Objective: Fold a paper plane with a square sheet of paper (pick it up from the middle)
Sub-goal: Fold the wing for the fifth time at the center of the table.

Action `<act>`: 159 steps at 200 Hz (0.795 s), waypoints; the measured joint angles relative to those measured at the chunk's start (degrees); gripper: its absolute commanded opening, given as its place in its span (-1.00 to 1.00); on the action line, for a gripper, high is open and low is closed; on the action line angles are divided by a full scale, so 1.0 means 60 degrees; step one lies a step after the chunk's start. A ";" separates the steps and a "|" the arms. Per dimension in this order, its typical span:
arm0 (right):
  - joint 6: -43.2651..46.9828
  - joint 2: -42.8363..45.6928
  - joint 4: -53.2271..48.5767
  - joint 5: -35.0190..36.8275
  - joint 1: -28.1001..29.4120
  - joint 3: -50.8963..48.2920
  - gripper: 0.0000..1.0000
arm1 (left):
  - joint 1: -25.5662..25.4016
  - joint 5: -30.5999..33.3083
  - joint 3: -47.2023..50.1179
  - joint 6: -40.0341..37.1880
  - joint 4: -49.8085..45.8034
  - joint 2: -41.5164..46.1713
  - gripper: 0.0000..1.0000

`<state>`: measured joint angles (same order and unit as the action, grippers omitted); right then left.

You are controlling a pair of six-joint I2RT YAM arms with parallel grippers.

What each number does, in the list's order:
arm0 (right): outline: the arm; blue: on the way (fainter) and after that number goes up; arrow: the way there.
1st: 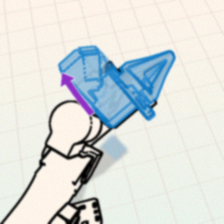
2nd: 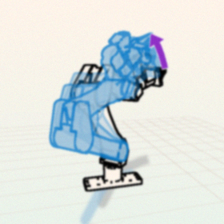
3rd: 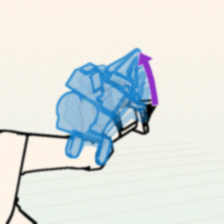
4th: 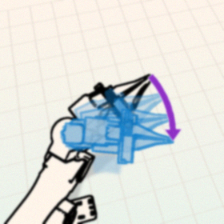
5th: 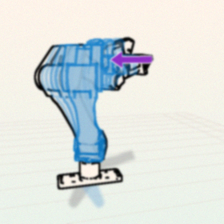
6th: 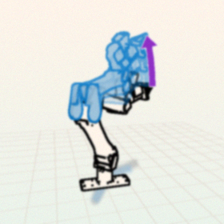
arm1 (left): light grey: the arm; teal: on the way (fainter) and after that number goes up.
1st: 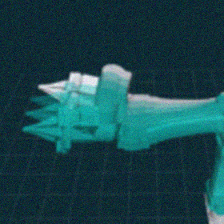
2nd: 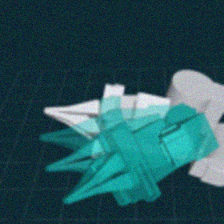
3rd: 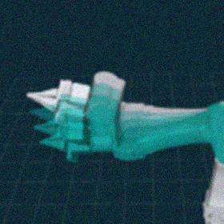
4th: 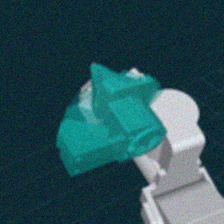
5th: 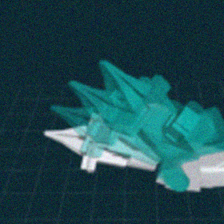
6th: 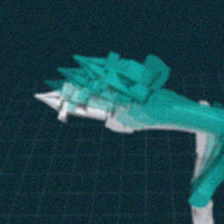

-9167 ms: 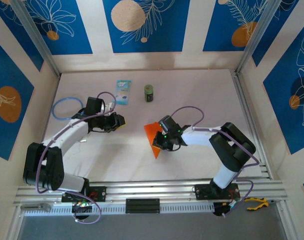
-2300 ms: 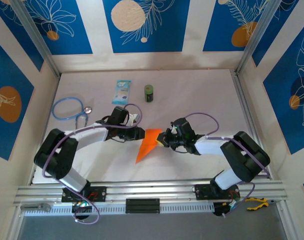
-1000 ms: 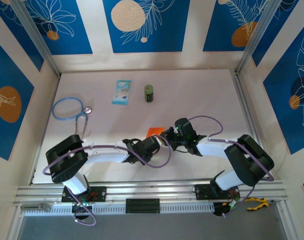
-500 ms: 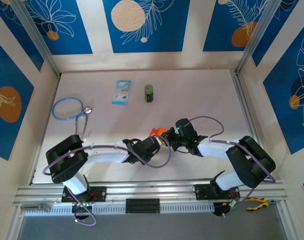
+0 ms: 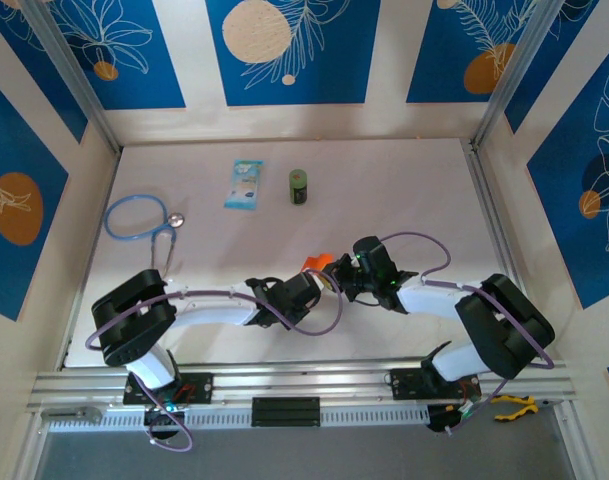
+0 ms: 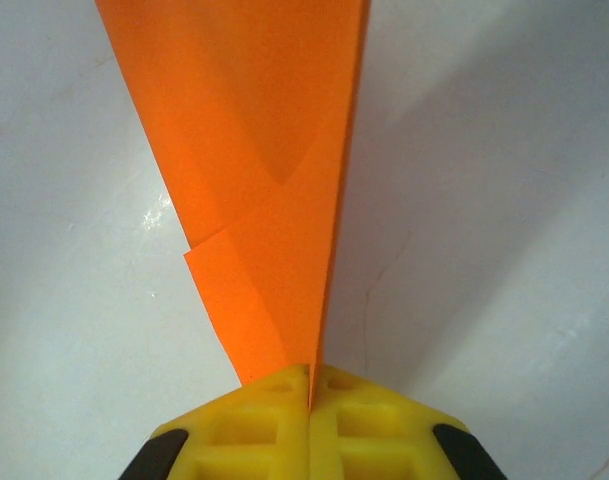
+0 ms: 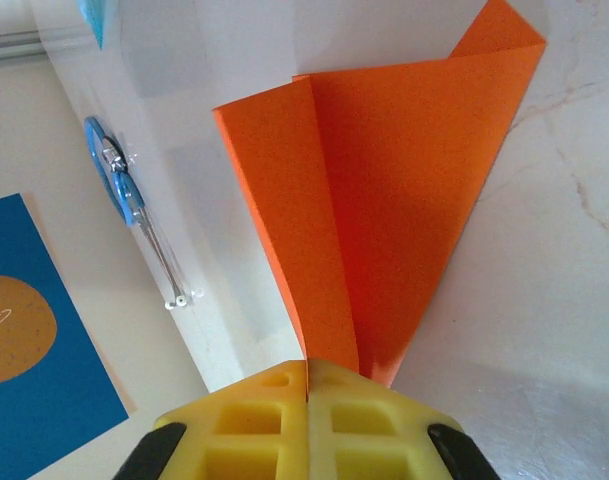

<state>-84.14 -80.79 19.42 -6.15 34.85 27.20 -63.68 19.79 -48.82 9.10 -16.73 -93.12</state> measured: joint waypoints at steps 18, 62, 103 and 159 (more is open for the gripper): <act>0.0087 0.0135 -0.0379 0.0051 0.0000 0.0000 -0.84 | 0.0004 -0.0044 -0.0007 0.0058 -0.0004 -0.0025 -1.00; 0.0794 0.1151 -0.2393 0.0565 0.0000 0.0189 -0.44 | 0.0073 -0.0750 -0.0397 0.0251 -0.0171 -0.0273 -1.00; 0.1523 0.2288 -0.4186 0.1118 -0.0022 0.0390 -0.28 | 0.0681 -0.2470 -0.0958 0.0514 -0.0368 -0.0565 -1.00; 0.1730 0.3836 -0.5206 0.1639 -0.0168 -0.0062 -0.07 | 0.1643 -0.4743 -0.1198 0.0772 -0.0368 -0.0984 -1.00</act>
<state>-73.76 -57.78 -11.81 3.68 33.85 26.83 -53.82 -8.67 -56.01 13.74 -18.94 -99.02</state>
